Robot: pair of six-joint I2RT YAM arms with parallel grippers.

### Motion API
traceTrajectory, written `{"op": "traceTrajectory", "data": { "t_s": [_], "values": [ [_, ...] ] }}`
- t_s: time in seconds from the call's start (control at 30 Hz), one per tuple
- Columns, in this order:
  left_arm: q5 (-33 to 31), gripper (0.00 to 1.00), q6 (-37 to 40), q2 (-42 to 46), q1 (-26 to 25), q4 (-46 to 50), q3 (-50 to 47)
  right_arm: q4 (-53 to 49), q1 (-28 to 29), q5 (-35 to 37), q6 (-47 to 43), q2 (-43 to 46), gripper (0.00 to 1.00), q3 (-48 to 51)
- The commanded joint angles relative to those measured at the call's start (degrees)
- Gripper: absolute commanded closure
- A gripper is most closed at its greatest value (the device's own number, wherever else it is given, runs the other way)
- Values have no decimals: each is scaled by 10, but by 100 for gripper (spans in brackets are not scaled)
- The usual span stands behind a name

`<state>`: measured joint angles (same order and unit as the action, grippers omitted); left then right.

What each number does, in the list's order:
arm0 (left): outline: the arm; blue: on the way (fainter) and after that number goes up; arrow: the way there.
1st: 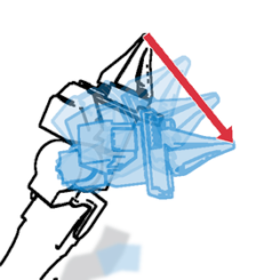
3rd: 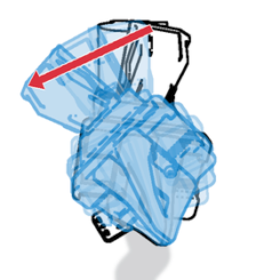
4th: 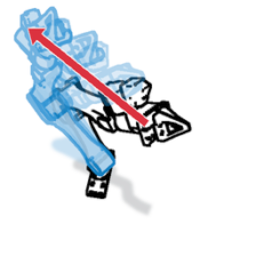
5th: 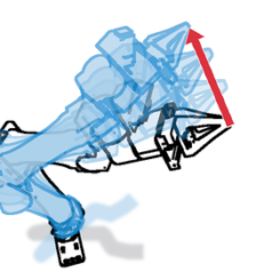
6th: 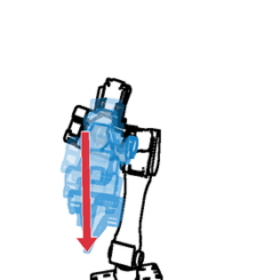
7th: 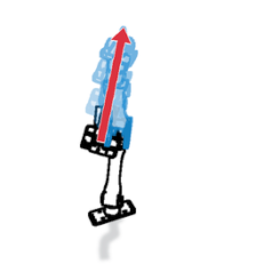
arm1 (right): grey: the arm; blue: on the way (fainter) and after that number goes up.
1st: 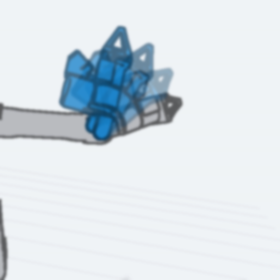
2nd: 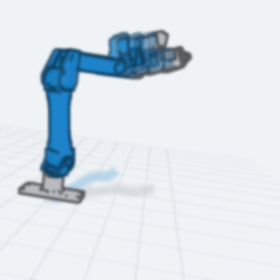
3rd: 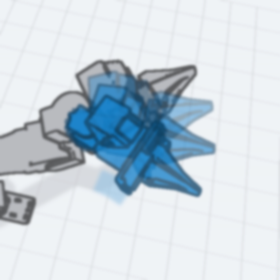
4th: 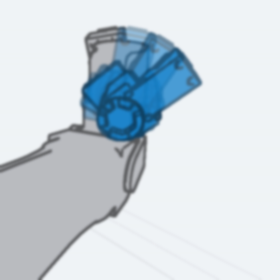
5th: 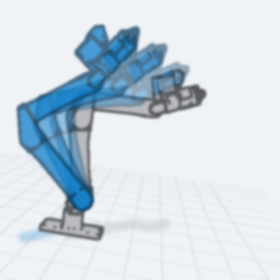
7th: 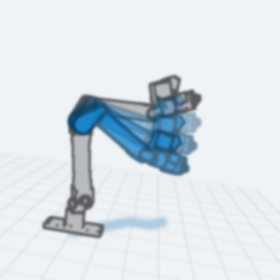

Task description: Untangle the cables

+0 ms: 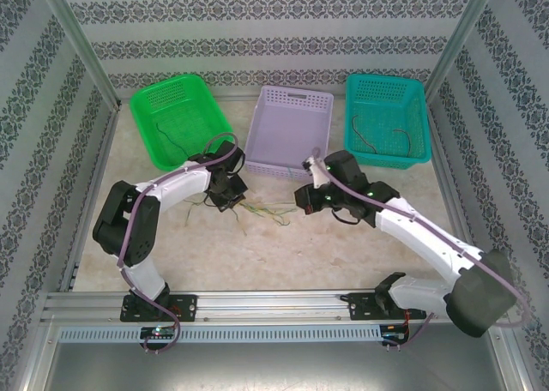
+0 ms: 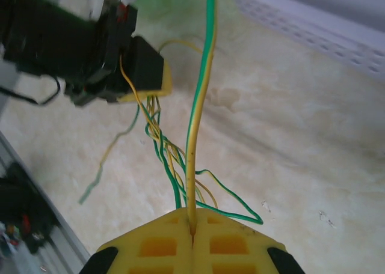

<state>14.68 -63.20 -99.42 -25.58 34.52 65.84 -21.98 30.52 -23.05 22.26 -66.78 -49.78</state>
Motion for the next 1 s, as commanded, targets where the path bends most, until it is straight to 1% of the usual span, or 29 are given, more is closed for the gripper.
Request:
{"op": "traceTrajectory", "data": {
  "t_s": [0.0,0.07,0.17,0.2,0.3,0.37,0.5,0.67,0.83,0.97],
  "values": [
    [-104,100,-3,-11,21,44,-23,14,-58,-4,79,55,100,3],
    [-96,99,-14,-8,20,39,-25,33,-68,-9,105,61,100,4],
    [-84,92,-29,-9,21,31,-25,44,-65,-15,129,58,100,6],
    [-82,88,-36,-10,21,30,-27,50,-61,-13,139,60,100,12],
    [-91,69,-40,-12,21,42,-26,52,-56,-8,158,69,100,30],
    [-105,67,-36,-12,21,52,-26,48,-56,-2,166,79,100,40],
    [-115,66,-26,-21,21,58,-34,38,-56,5,170,95,100,50],
    [-129,68,-23,-29,20,57,-46,11,-64,39,163,123,100,40],
    [-151,70,-6,-29,21,68,-48,-18,-93,81,151,148,100,1],
    [-168,71,1,-29,21,78,-44,-49,-109,113,125,154,100,-48]
  ]
}}
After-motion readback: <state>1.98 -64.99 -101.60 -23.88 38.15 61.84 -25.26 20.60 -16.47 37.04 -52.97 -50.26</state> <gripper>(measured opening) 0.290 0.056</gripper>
